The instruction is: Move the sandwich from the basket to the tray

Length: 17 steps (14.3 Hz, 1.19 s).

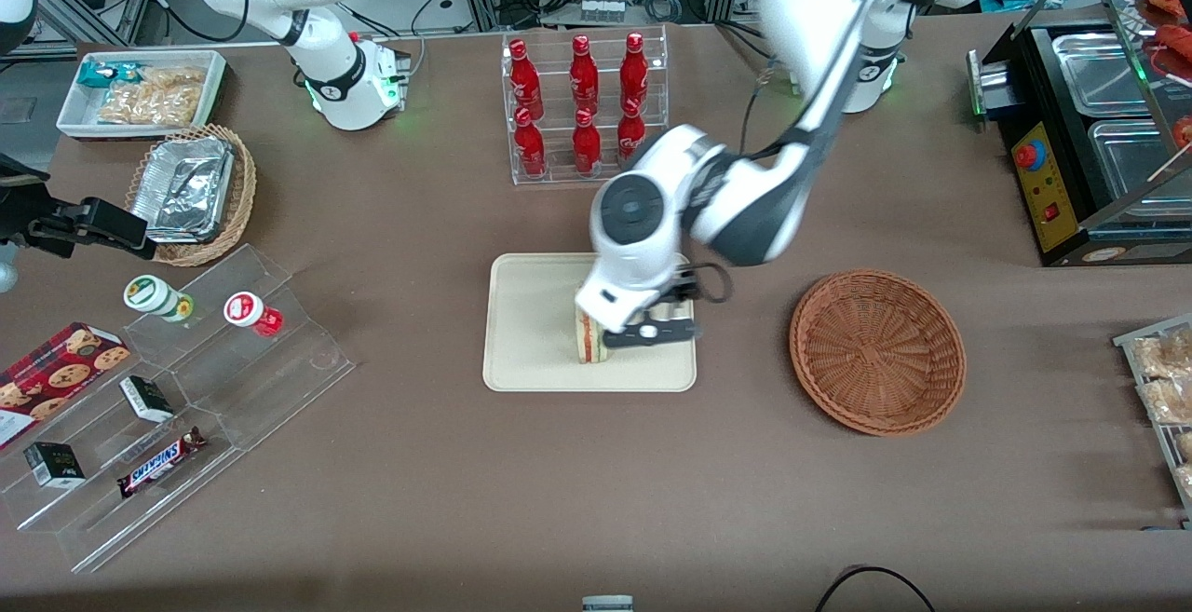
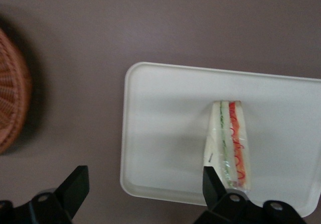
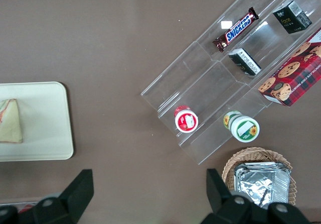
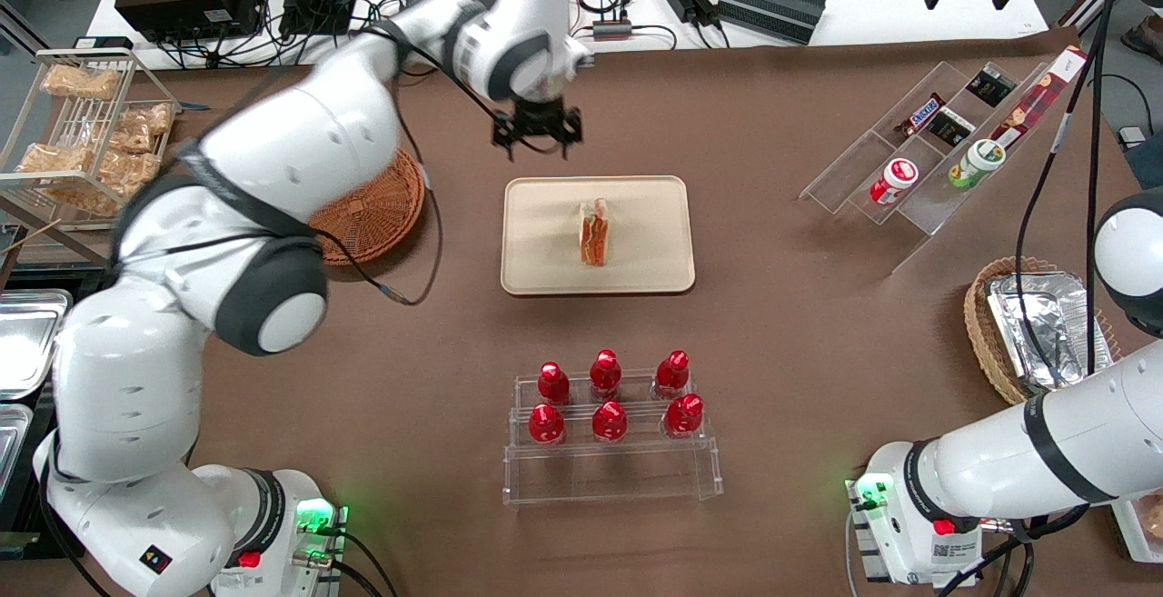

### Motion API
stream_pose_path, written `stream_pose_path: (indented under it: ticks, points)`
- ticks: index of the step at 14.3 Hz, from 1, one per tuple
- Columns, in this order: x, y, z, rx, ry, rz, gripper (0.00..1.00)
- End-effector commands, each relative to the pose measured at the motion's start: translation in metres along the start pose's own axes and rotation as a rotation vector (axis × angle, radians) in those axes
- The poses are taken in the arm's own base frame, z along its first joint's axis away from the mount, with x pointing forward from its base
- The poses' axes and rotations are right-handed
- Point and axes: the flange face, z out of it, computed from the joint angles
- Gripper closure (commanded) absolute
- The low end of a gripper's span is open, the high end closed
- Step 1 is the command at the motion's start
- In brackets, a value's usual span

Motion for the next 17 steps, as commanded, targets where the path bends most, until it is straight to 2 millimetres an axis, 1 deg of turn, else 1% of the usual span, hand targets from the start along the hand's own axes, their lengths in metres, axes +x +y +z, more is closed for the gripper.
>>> stream_pose_path:
  ticks: [1, 2, 3, 4, 6, 7, 8, 9, 10, 12, 14, 15, 17]
  points:
    - [-0.006, -0.085, -0.041, 0.005, -0.016, -0.005, 0.00]
    - [-0.002, -0.115, -0.052, 0.002, -0.016, -0.017, 0.00]
    - [0.001, -0.150, -0.064, -0.007, -0.013, -0.004, 0.00]
    - [-0.001, -0.174, -0.073, -0.014, -0.010, 0.012, 0.00]
    - [-0.008, -0.234, -0.090, -0.022, -0.005, -0.015, 0.00]
    - [-0.015, -0.264, -0.104, -0.025, -0.005, 0.000, 0.00]
    - [-0.017, -0.295, -0.114, -0.024, -0.025, 0.009, 0.00]
    - [-0.018, -0.325, -0.120, -0.018, -0.058, 0.015, 0.00]
    - [-0.021, -0.348, -0.127, -0.020, -0.069, 0.021, 0.00]
    - [-0.021, -0.397, -0.136, -0.030, -0.081, 0.018, 0.00]
    - [-0.019, -0.428, -0.148, -0.037, -0.081, 0.027, 0.00]
    - [-0.020, -0.432, -0.156, -0.039, -0.079, 0.028, 0.00]
    - [-0.017, -0.431, -0.168, -0.041, -0.059, 0.018, 0.00]
